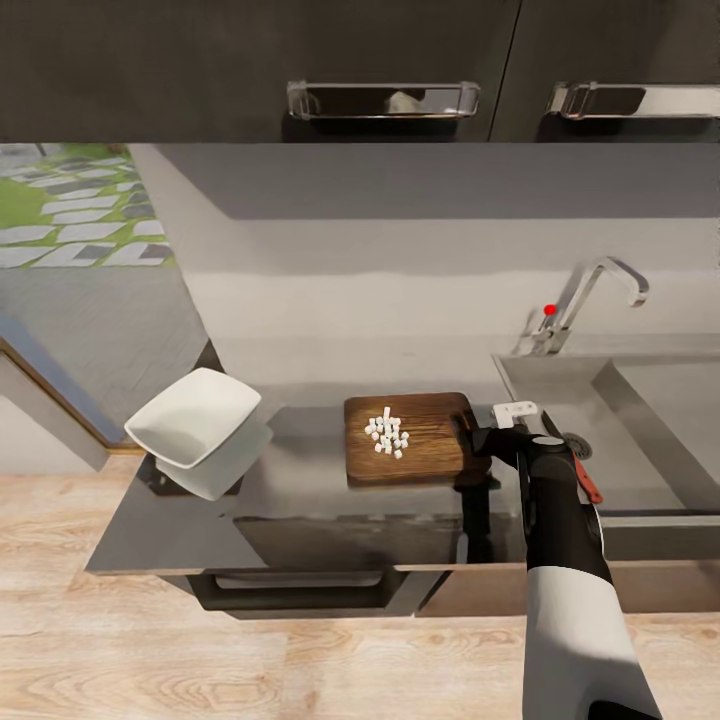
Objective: In the kitchen, take the Vidalia onion out of the sink, dice it on the chopping board with the paring knife, put the diced onion into the bowl on the countertop, then place both the paring knife and the chopping board into the sink.
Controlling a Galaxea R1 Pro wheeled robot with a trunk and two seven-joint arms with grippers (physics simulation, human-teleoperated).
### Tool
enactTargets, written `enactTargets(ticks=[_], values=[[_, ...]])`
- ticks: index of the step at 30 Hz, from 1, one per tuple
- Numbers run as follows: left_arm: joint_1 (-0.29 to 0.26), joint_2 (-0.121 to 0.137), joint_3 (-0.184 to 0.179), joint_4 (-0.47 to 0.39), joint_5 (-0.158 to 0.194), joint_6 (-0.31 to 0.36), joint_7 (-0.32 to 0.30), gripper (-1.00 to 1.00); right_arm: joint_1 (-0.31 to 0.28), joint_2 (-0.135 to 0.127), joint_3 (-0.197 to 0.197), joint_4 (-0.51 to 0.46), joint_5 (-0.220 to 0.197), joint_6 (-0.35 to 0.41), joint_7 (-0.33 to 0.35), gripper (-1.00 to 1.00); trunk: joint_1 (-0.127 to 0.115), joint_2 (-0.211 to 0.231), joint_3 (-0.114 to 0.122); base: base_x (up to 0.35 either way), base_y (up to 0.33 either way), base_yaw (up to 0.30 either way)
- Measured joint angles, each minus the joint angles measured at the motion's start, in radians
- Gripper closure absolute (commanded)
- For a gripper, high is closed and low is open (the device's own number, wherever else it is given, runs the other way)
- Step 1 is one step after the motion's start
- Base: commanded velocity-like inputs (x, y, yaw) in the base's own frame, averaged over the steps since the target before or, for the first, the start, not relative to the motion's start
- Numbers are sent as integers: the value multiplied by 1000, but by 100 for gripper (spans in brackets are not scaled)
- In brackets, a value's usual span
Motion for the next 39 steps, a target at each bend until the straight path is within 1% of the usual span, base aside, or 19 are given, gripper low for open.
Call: enactTargets(ticks=[9, 28, 39], values=[[0, 0, 0, 0, 0, 0, 0, -100, 0, 0, 0, 0, 0, 0, 0, 100, 0, 0, 13, 0, 0, 0], [0, 0, 0, 0, 0, 0, 0, -100, 0, 0, -2, 0, 0, 2, 3, 100, 0, 0, 16, 0, 0, 0], [0, 0, 0, 0, 0, 0, 0, -100, 0, 0, -2, 0, 1, 2, 3, 100, 0, 0, 31, 0, 12, 0]])
